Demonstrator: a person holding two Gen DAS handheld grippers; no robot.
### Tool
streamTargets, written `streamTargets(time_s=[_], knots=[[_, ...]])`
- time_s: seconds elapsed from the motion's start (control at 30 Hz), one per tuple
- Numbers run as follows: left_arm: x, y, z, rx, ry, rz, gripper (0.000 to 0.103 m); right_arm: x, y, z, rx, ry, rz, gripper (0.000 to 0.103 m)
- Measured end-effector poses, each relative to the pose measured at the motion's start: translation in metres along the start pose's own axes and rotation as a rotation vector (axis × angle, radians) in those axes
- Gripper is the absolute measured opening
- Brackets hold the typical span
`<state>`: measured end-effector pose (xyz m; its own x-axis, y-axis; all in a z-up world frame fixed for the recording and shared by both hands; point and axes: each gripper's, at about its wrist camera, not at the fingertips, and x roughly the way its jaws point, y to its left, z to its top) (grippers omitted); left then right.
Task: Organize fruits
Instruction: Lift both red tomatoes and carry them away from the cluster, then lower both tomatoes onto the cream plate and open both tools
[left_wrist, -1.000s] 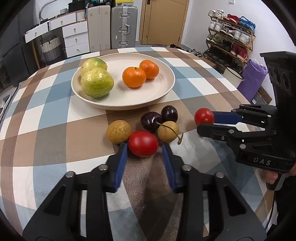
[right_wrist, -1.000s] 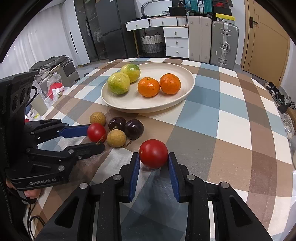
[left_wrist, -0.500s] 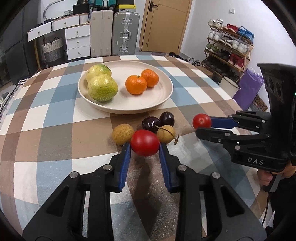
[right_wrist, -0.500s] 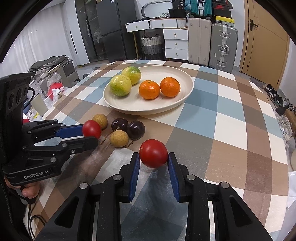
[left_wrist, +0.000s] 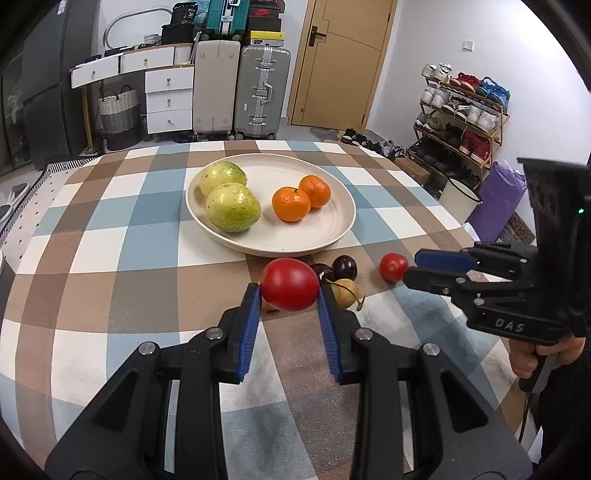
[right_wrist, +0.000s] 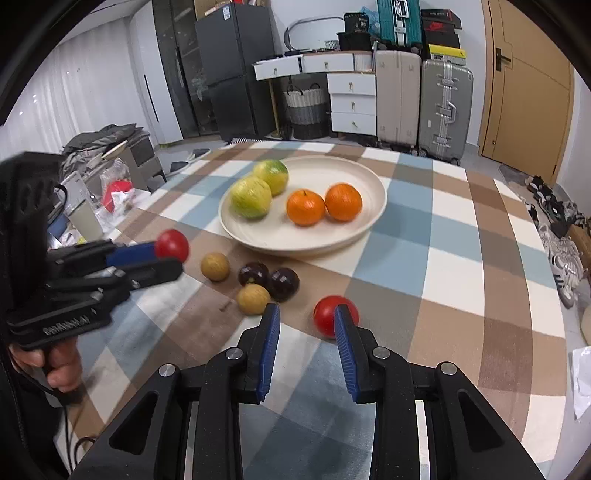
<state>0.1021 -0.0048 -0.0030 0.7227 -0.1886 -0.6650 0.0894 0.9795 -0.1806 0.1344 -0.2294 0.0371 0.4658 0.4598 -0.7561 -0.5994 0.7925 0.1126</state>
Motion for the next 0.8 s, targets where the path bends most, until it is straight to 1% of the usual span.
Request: streamTargets(time_s=[0.03,0.07,0.1,0.17,0.33,0.5,0.67,0.8], knots=[[0.001,0.000,0.000,0.000,0.002,0.002,0.028,0.005,-0.004,-0.002,0.011,0.013,-0.012,0.031],[0.001,0.001,-0.001,-0.002,0.003,0.004,0.028,0.007,-0.007,-0.003,0.019,0.013,-0.027,0.034],[0.001,0.002,-0.001,-0.005,0.005,0.006,0.028,0.008,-0.009,-0.003,0.021,0.004,-0.039,0.044],[0.003,0.002,-0.002,-0.010,0.011,0.006,0.028,0.014,-0.016,-0.002,0.047,0.020,-0.052,0.049],[0.007,0.002,-0.003,-0.010,0.017,0.011,0.028,0.035,-0.028,-0.002,0.051,0.060,-0.078,0.049],[0.013,0.004,-0.003,-0.012,0.026,0.016,0.028,0.046,-0.039,0.004,0.069,0.053,-0.093,0.049],[0.016,0.005,-0.001,-0.013,0.027,0.018,0.028,0.055,-0.054,0.016,0.095,0.050,-0.114,0.046],[0.020,0.008,0.002,-0.020,0.029,0.020,0.028,0.063,-0.065,0.026,0.113,0.050,-0.130,0.036]])
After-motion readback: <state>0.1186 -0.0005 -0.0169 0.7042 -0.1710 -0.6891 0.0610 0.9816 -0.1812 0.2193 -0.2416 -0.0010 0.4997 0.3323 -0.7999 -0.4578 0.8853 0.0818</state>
